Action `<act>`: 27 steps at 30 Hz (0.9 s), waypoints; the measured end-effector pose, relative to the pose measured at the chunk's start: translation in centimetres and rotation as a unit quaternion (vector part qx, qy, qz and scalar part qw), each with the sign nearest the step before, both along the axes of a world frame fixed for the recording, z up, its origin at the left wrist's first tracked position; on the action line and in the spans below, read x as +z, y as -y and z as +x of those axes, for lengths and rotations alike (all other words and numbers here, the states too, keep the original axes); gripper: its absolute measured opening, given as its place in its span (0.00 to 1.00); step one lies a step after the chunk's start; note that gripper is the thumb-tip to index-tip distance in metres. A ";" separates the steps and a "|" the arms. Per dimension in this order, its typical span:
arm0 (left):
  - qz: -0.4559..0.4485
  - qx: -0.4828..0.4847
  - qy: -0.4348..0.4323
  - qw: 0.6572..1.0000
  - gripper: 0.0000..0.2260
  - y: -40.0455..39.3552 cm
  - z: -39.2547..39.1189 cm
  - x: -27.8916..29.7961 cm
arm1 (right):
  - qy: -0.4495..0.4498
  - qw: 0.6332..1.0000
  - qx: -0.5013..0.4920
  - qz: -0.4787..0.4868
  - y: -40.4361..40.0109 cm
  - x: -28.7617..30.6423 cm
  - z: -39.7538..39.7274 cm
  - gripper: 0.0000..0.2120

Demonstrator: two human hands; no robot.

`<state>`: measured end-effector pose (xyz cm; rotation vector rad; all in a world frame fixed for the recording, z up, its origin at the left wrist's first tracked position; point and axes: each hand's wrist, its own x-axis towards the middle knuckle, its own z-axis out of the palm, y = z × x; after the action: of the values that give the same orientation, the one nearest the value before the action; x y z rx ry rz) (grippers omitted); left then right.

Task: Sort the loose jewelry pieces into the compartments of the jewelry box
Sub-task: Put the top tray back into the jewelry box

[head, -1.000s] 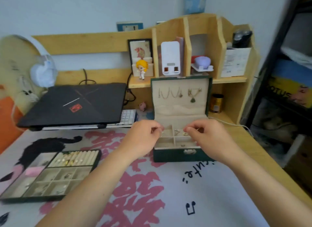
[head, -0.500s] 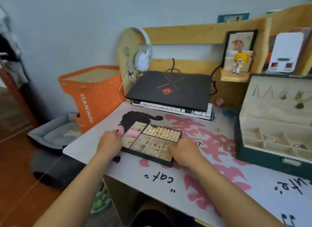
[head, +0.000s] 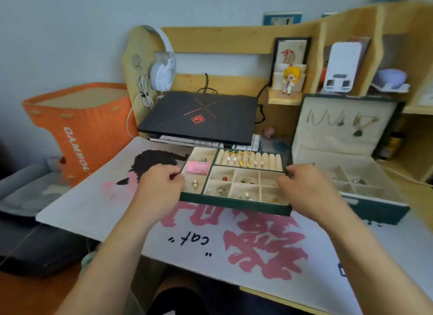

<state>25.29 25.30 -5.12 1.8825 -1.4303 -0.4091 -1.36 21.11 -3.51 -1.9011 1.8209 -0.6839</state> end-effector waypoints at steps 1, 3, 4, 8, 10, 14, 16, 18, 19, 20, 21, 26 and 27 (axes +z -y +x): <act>0.000 -0.018 -0.006 1.000 0.13 0.3 -1.2 0.8 | -0.006 1.000 -0.013 -0.004 0.0 0.9 -1.6 0.10; 0.002 -0.073 -0.013 0.997 0.11 1.9 -4.9 2.1 | -0.019 0.998 -0.052 -0.019 0.1 2.4 -5.9 0.08; 0.002 -0.092 -0.011 0.996 0.11 2.5 -6.5 2.6 | -0.029 0.997 -0.069 -0.024 0.6 2.7 -7.7 0.07; 0.008 -0.170 -0.017 0.985 0.10 7.6 -14.7 2.8 | -0.081 0.986 -0.146 -0.020 2.5 4.0 -16.1 0.08; 0.018 -0.202 0.007 0.979 0.10 10.4 -18.3 2.2 | -0.109 0.979 -0.168 -0.021 4.1 4.0 -19.3 0.12; 0.035 -0.210 0.078 0.974 0.04 14.4 -22.8 -0.1 | -0.146 0.974 -0.173 -0.008 6.8 2.7 -22.3 0.13; 0.046 -0.215 0.098 0.971 0.09 15.3 -23.8 -1.3 | -0.154 0.975 -0.159 0.002 7.8 2.0 -22.9 0.14; 0.046 -0.208 0.098 0.972 0.16 15.3 -24.2 -1.8 | -0.169 0.975 -0.144 0.014 8.6 1.3 -23.5 0.14; 0.042 -0.205 0.093 0.973 0.18 15.1 -24.4 -1.9 | -0.177 0.975 -0.135 0.021 8.8 0.9 -23.7 0.14; 0.045 -0.203 0.092 0.974 0.18 14.9 -24.3 -2.0 | -0.181 0.975 -0.124 0.029 9.0 0.5 -23.8 0.13; 0.050 -0.206 0.093 0.973 0.18 14.7 -24.1 -2.0 | -0.179 0.977 -0.109 0.030 9.2 -0.1 -23.9 0.13; 0.135 -0.232 0.080 0.960 0.22 14.6 -21.6 -2.7 | -0.170 0.980 -0.095 0.029 10.0 -2.7 -23.3 0.10; 0.141 -0.227 0.072 0.961 0.24 14.5 -21.1 -2.7 | -0.174 0.979 -0.102 0.019 10.2 -3.1 -23.0 0.09</act>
<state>4.16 10.77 -7.78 1.8168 -1.9997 -0.7397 -24.34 10.91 -6.66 -1.9190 2.2509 -0.3907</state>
